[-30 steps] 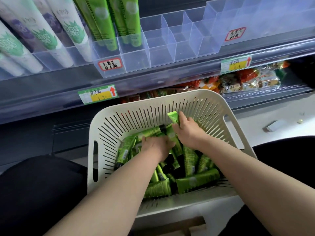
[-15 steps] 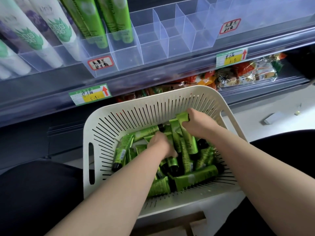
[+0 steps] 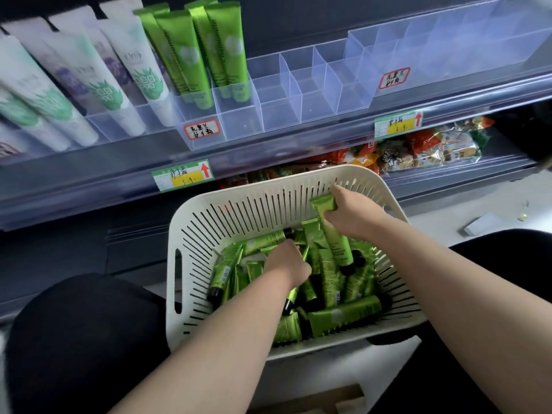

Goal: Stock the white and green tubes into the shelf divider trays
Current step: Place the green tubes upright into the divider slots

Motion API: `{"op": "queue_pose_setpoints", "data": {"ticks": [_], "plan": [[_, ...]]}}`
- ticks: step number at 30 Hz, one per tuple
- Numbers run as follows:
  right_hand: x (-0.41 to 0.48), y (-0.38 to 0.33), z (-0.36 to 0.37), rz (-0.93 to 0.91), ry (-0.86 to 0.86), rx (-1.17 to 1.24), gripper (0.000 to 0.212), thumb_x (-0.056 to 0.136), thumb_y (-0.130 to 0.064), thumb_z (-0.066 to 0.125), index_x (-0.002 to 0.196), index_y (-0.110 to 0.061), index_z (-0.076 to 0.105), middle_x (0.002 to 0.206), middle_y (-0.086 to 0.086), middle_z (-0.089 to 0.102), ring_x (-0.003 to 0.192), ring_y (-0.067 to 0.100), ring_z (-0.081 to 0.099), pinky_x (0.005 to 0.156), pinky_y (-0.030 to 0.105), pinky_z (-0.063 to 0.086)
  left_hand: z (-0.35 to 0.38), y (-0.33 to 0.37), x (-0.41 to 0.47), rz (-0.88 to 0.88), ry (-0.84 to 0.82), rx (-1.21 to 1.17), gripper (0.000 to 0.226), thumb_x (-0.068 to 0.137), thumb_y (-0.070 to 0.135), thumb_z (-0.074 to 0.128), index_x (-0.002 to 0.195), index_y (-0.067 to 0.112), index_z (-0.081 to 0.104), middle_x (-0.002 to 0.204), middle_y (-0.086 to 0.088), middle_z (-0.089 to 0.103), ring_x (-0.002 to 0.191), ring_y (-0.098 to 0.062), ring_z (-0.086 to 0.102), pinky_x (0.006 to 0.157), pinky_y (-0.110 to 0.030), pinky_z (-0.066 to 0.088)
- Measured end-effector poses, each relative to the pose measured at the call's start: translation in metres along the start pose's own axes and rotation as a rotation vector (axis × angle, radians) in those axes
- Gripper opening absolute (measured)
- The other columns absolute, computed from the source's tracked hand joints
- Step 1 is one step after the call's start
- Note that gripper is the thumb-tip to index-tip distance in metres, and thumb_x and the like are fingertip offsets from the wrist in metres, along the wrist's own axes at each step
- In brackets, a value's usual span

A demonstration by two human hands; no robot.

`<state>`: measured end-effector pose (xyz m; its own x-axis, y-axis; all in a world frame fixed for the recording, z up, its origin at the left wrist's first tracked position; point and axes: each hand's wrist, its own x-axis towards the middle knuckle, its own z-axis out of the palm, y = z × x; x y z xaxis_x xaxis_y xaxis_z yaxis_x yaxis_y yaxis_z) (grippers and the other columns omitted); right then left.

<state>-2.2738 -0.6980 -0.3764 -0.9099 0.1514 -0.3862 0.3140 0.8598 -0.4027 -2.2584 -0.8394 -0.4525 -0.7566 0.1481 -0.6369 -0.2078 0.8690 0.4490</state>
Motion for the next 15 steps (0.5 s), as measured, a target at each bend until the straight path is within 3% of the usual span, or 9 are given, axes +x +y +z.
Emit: {"op": "queue_pose_setpoints", "data": {"ticks": [3, 5, 7, 9, 11, 13, 15], "plan": [[-0.014, -0.006, -0.01, -0.054, 0.036, -0.008, 0.05, 0.091, -0.015, 0.046, 0.139, -0.015, 0.035, 0.094, 0.004, 0.051, 0.073, 0.022, 0.055, 0.054, 0.029, 0.041, -0.002, -0.005, -0.009, -0.023, 0.019, -0.129, 0.076, 0.082, -0.003, 0.053, 0.15, -0.001, 0.018, 0.107, -0.01, 0.059, 0.064, -0.014, 0.056, 0.043, -0.023, 0.038], [-0.025, -0.008, -0.017, -0.085, 0.061, -0.001, 0.046, 0.091, -0.017, 0.046, 0.136, -0.015, 0.038, 0.093, 0.004, 0.054, 0.074, 0.023, 0.055, 0.057, 0.033, 0.046, -0.007, -0.005, -0.02, -0.031, -0.002, -0.168, 0.057, 0.08, -0.002, 0.055, 0.136, -0.004, 0.043, 0.115, -0.017, 0.06, 0.074, -0.016, 0.061, 0.048, -0.025, 0.039], [-0.034, -0.01, -0.023, -0.105, 0.096, 0.018, 0.041, 0.091, -0.019, 0.047, 0.131, -0.015, 0.041, 0.091, 0.003, 0.057, 0.075, 0.023, 0.058, 0.064, 0.038, 0.052, -0.018, -0.004, -0.03, -0.023, 0.024, -0.216, 0.018, 0.079, 0.005, 0.059, 0.096, 0.001, 0.064, 0.106, -0.021, 0.065, 0.065, -0.011, 0.054, 0.051, -0.026, 0.038], [-0.041, -0.012, -0.03, -0.127, 0.155, 0.036, 0.035, 0.088, -0.02, 0.048, 0.123, -0.013, 0.046, 0.09, 0.001, 0.058, 0.078, 0.023, 0.059, 0.07, 0.04, 0.053, -0.032, -0.001, -0.034, -0.037, 0.1, -0.309, 0.013, 0.082, 0.014, 0.063, 0.095, 0.01, 0.067, 0.101, -0.015, 0.068, 0.067, -0.017, 0.058, 0.059, -0.027, 0.05], [-0.047, -0.017, -0.038, -0.147, 0.209, 0.044, 0.032, 0.087, -0.02, 0.049, 0.118, -0.012, 0.046, 0.091, 0.002, 0.059, 0.081, 0.024, 0.059, 0.071, 0.039, 0.051, -0.049, 0.004, -0.037, -0.046, 0.161, -0.472, 0.01, 0.076, 0.022, 0.067, 0.079, 0.013, 0.069, 0.086, -0.011, 0.069, 0.072, -0.024, 0.065, 0.073, -0.04, 0.06], [-0.053, -0.022, -0.046, -0.162, 0.236, 0.045, 0.035, 0.088, -0.023, 0.049, 0.122, -0.016, 0.044, 0.095, 0.004, 0.062, 0.083, 0.026, 0.06, 0.072, 0.04, 0.052, -0.067, 0.012, -0.043, 0.019, 0.217, -0.625, 0.011, 0.073, 0.025, 0.067, 0.071, 0.015, 0.069, 0.074, -0.009, 0.067, 0.067, -0.024, 0.064, 0.072, -0.046, 0.059], [-0.059, -0.03, -0.057, -0.182, 0.265, 0.081, 0.037, 0.088, -0.024, 0.048, 0.125, -0.018, 0.042, 0.1, 0.006, 0.063, 0.085, 0.028, 0.06, 0.071, 0.041, 0.052, -0.089, 0.023, -0.054, 0.133, 0.28, -0.693, 0.012, 0.077, 0.03, 0.067, 0.074, 0.018, 0.069, 0.075, -0.005, 0.067, 0.069, -0.022, 0.062, 0.074, -0.043, 0.057]]}}
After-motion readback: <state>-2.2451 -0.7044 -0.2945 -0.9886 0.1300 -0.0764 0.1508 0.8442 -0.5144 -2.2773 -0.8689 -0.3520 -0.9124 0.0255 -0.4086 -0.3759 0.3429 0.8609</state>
